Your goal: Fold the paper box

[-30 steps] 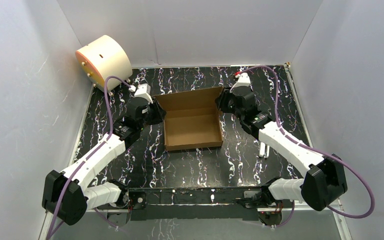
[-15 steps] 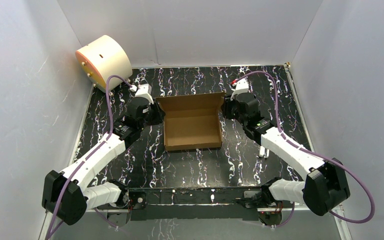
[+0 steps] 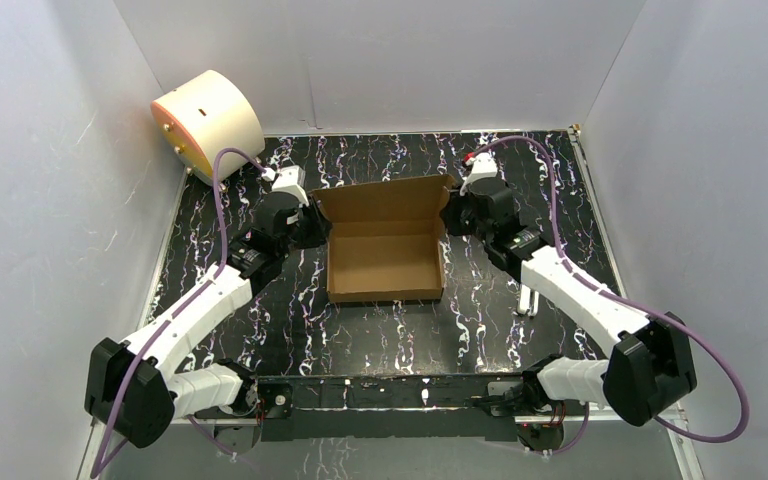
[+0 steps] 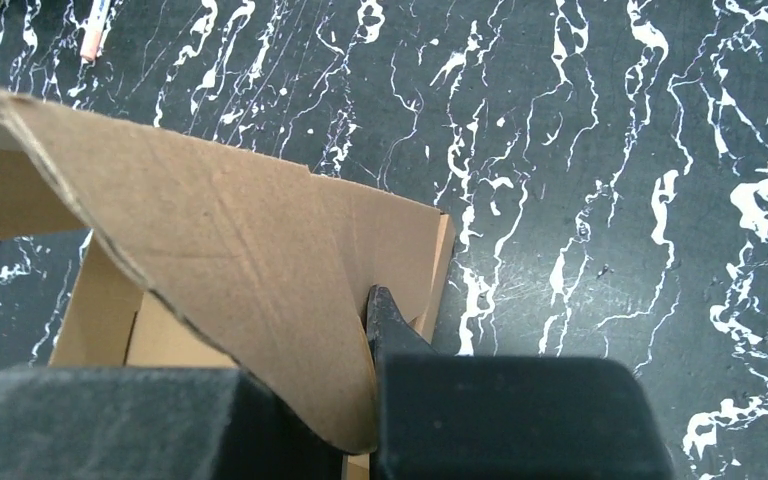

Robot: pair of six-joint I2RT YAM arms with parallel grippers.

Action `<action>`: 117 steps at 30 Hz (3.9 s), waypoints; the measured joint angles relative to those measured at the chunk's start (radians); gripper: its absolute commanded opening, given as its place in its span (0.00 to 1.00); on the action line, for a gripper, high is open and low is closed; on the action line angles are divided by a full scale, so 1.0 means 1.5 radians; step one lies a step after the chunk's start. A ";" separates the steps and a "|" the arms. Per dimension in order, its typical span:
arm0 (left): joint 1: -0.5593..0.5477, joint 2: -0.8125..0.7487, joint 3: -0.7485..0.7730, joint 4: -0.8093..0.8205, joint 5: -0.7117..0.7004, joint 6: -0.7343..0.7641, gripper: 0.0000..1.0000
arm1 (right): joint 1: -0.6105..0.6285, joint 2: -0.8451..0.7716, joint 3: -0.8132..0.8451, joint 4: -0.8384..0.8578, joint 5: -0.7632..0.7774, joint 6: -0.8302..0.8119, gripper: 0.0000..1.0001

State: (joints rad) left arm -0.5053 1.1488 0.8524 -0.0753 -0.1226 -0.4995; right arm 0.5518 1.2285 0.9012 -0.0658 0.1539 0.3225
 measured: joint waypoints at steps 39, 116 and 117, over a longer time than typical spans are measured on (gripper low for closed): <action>-0.002 -0.088 -0.163 0.101 0.030 -0.066 0.20 | 0.011 -0.062 -0.159 0.152 -0.023 0.113 0.21; -0.005 -0.048 -0.136 -0.073 0.069 -0.058 0.61 | 0.031 -0.089 -0.162 -0.055 -0.152 0.001 0.66; -0.005 -0.049 -0.145 -0.066 0.069 -0.062 0.61 | 0.031 -0.090 -0.175 -0.045 -0.153 0.003 0.66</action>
State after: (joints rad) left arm -0.5125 1.0752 0.6350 -0.1749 -0.0196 -0.5926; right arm 0.5976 1.0943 0.6384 -0.1337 -0.0753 0.3267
